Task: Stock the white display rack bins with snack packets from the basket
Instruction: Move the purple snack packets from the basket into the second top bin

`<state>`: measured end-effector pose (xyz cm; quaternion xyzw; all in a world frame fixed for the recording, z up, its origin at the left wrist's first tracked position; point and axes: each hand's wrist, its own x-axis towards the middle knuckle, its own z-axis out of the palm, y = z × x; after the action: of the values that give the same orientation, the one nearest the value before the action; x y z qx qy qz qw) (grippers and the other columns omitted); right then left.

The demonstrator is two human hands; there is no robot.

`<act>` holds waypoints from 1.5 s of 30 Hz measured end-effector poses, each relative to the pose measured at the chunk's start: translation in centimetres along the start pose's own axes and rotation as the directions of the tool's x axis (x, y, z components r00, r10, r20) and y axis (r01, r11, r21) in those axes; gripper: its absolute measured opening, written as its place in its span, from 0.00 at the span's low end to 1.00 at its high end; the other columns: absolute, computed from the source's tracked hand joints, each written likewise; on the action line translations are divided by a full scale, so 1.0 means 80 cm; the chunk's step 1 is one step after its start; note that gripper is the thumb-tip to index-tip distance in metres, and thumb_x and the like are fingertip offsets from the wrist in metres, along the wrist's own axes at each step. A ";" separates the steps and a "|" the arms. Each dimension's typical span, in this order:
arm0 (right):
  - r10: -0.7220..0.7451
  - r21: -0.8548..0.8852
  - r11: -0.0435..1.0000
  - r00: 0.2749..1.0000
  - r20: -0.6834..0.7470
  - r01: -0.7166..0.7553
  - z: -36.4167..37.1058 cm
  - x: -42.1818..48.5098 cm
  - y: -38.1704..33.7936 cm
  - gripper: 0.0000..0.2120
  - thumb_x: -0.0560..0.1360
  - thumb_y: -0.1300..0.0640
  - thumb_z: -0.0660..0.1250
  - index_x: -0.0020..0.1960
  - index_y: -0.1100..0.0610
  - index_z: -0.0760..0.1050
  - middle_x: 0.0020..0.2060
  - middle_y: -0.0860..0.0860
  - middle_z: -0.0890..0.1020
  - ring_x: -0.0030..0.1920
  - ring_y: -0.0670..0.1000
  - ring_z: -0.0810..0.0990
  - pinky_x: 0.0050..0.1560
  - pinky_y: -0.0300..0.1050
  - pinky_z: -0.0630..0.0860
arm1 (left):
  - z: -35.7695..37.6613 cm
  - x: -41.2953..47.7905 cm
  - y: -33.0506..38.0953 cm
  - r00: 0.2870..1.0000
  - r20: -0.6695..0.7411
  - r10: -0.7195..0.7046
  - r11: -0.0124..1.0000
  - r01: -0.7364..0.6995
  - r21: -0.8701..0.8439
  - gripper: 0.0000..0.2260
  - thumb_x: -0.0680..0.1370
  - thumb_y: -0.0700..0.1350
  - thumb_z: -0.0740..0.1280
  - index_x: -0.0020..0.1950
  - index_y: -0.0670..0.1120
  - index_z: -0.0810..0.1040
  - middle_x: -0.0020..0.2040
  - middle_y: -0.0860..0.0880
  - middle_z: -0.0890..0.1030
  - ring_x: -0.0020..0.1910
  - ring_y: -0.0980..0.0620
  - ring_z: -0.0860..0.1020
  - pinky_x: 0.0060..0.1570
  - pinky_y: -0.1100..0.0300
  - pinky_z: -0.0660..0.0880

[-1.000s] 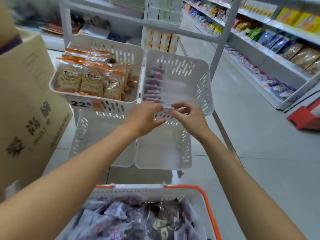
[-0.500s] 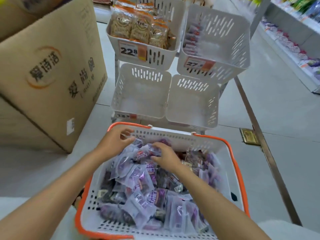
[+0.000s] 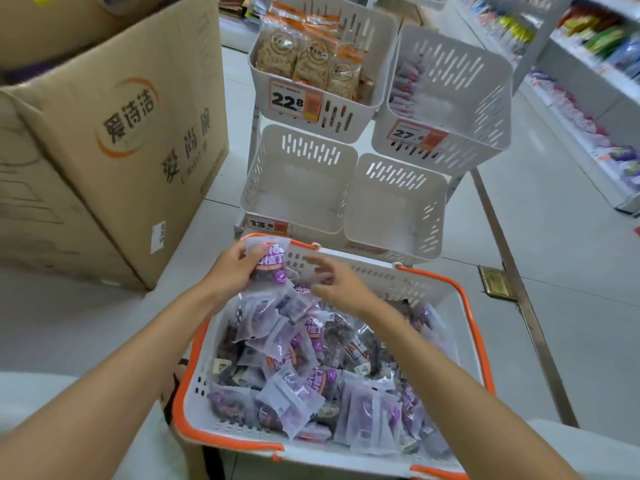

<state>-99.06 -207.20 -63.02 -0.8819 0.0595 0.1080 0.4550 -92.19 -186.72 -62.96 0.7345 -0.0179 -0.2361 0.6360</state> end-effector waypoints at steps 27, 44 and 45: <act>-0.055 0.123 0.989 0.983 -0.174 0.077 -0.272 0.005 -0.099 0.29 0.69 0.63 0.77 0.67 0.56 0.70 0.55 0.53 0.78 0.47 0.48 0.82 0.42 0.39 0.81 | 0.162 0.102 0.219 0.839 0.372 0.396 0.825 -0.503 0.256 0.37 0.63 0.41 0.83 0.66 0.49 0.66 0.52 0.55 0.80 0.50 0.56 0.82 0.49 0.59 0.81; 0.098 0.010 0.995 0.938 -0.332 -0.100 -0.481 0.193 0.004 0.27 0.71 0.59 0.77 0.66 0.55 0.70 0.64 0.53 0.72 0.59 0.52 0.75 0.47 0.40 0.80 | 0.227 0.313 0.317 0.774 0.493 0.396 0.110 -0.574 0.812 0.60 0.57 0.82 0.49 0.81 0.51 0.39 0.81 0.52 0.38 0.78 0.52 0.33 0.78 0.46 0.40; 0.159 0.058 0.987 0.961 -0.226 -0.150 -0.481 0.195 0.006 0.29 0.73 0.55 0.75 0.70 0.54 0.67 0.64 0.51 0.71 0.60 0.52 0.74 0.50 0.43 0.79 | 0.227 0.313 0.314 0.769 0.488 0.413 0.098 -0.571 0.815 0.58 0.59 0.81 0.50 0.81 0.50 0.39 0.81 0.52 0.38 0.78 0.52 0.33 0.78 0.47 0.39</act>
<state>-78.82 -238.94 -45.53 -0.8717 0.1824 0.0391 0.4532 -69.82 -216.50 -48.84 0.8908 -0.4386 -0.0013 0.1187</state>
